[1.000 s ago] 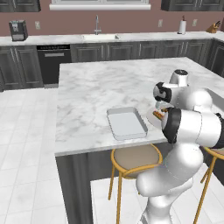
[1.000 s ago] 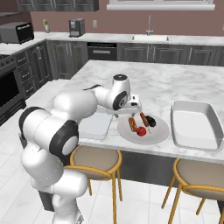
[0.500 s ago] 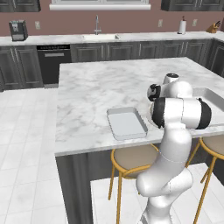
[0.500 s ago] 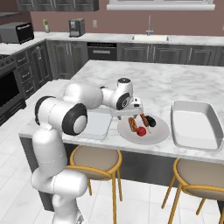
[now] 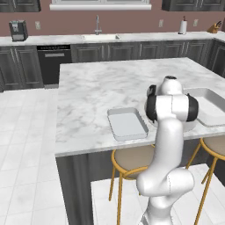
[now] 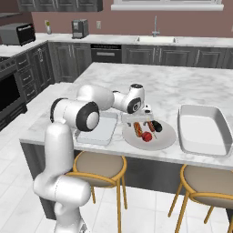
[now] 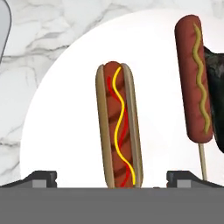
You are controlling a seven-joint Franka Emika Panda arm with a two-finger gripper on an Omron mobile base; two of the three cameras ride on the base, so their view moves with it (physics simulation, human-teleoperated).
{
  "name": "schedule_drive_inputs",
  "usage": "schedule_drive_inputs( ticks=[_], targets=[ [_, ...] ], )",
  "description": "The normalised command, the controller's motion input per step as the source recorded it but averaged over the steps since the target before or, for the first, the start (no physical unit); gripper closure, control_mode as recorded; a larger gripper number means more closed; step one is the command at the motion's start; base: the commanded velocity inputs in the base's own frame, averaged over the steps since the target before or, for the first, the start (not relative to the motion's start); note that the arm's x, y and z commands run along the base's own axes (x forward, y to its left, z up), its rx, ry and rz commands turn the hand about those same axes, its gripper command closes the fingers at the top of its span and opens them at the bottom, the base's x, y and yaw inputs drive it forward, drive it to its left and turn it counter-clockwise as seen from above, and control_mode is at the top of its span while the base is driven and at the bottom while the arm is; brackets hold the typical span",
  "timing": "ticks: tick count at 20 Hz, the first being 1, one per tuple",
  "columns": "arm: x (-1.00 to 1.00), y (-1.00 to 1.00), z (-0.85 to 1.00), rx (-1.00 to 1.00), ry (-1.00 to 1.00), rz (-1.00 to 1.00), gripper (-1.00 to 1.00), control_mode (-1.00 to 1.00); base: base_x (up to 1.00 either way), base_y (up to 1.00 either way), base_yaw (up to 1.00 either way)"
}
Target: Place one cooked food and one vegetable from the large plate to each tupperware container.
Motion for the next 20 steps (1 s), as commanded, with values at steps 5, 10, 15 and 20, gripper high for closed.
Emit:
schedule_drive_inputs(
  ticks=[5, 10, 15, 20],
  targets=[
    [0.23, 0.0, -0.43, 0.01, 0.01, 0.04, -1.0, -1.0, 0.0, 0.0, 0.0],
    [0.17, -0.08, -0.27, 0.0, 0.0, 0.03, -1.0, -1.0, 0.0, 0.0, 0.0],
    [0.05, -0.07, -0.35, 0.01, 0.05, 0.02, -1.0, -1.0, 0.0, 0.0, 0.0],
    [0.06, 0.0, -0.25, 0.01, 0.0, 0.03, 1.0, -1.0, 0.0, 0.0, 0.0]
  ],
)
